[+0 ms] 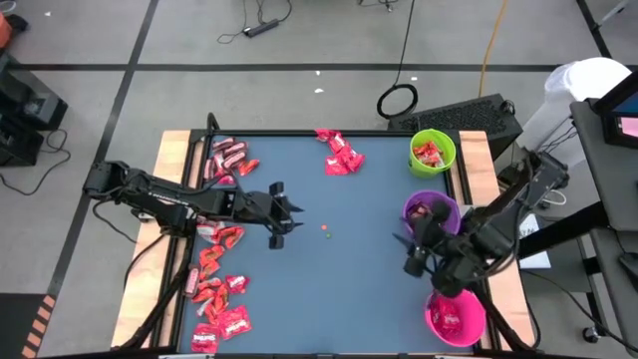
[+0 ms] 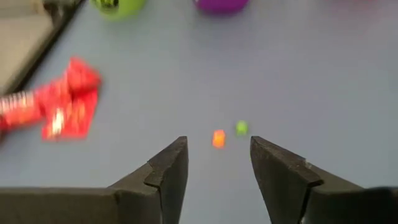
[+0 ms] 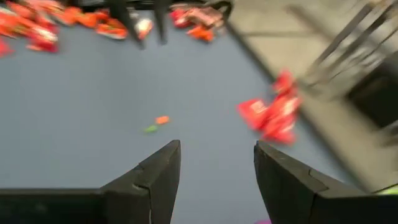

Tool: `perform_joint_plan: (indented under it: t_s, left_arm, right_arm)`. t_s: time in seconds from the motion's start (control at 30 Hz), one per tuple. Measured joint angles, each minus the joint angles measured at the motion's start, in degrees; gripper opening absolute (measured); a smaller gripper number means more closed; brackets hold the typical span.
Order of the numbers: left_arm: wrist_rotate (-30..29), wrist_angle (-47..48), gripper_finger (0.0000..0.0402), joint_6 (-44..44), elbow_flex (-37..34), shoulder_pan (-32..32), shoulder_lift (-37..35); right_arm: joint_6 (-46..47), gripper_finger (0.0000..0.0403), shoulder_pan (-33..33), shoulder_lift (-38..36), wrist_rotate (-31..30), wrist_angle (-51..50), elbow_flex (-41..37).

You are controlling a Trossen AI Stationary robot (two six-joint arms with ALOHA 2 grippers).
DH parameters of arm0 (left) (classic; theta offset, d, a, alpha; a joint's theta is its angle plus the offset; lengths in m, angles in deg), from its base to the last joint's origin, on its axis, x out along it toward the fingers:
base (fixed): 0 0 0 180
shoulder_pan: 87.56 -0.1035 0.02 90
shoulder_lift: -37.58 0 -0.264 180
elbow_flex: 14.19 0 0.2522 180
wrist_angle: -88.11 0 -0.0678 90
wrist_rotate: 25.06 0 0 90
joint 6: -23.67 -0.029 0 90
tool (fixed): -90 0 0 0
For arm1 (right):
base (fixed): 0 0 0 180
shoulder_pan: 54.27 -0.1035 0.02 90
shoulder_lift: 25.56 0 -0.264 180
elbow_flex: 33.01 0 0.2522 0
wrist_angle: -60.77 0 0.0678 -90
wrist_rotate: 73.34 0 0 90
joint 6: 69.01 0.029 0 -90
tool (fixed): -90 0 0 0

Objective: Organize candy in baskets
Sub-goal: Put the orange chocolate bar into the green bucket

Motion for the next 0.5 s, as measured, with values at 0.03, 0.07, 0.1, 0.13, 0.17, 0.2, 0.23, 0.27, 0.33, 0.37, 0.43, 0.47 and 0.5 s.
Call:
perform_joint_plan:
  t_s: [0.03,0.07,0.1,0.13,0.17,0.2,0.23,0.27,0.33,0.37,0.43,0.47,0.5]
  left_arm:
    - [-0.5,2.9,0.018,1.7,0.4,0.3,-0.2]
    - [-0.9,6.1,0.018,3.6,1.2,0.6,-0.3]
    - [-1.0,9.3,0.018,5.7,2.2,1.0,-0.3]
    - [-1.0,13.1,0.018,7.9,3.2,1.6,-0.3]
    - [-1.0,17.6,0.018,10.3,4.2,2.3,-0.4]
    - [-1.0,22.0,0.018,13.0,5.1,3.1,-0.4]
    - [-1.0,26.2,0.018,16.1,6.0,4.0,-0.4]
    - [-1.0,30.1,0.018,19.6,6.9,4.9,-0.4]
    - [-0.2,38.0,0.018,27.9,7.9,7.1,-0.4]
    - [0.7,41.6,0.018,32.0,8.0,8.3,-0.4]
    - [3.1,47.3,0.018,41.0,8.0,11.2,-0.4]
    - [4.2,49.6,0.018,45.1,7.8,12.6,-0.4]
    - [4.9,51.6,0.018,48.8,7.5,13.9,-0.3]
  right_arm:
    - [-2.6,0.0192,1.1,0.1,-1.3,0.0,0.0]
    - [-5.0,0.0192,2.3,0.1,-2.3,0.3,0.0]
    - [-7.3,0.0192,3.5,0.1,-3.2,0.7,0.0]
    - [-9.7,0.0192,4.7,0.1,-3.7,1.3,0.0]
    - [-12.0,0.0192,5.8,0.1,-3.8,2.1,0.0]
    - [-14.4,0.0192,6.8,0.1,-3.7,3.0,0.0]
    - [-16.6,0.0192,7.7,0.1,-3.8,3.9,0.0]
    - [-18.6,0.0192,8.6,0.1,-3.8,4.9,0.0]
    - [-22.1,0.0192,10.0,0.2,-3.8,7.1,0.0]
    - [-23.7,0.0192,10.6,0.4,-3.8,8.0,0.0]
    - [-26.7,0.0192,11.5,0.8,-3.8,9.6,0.0]
    - [-27.8,0.0192,11.8,1.1,-3.7,9.9,0.0]
    - [-28.9,0.0192,12.2,1.4,-3.7,10.5,0.0]
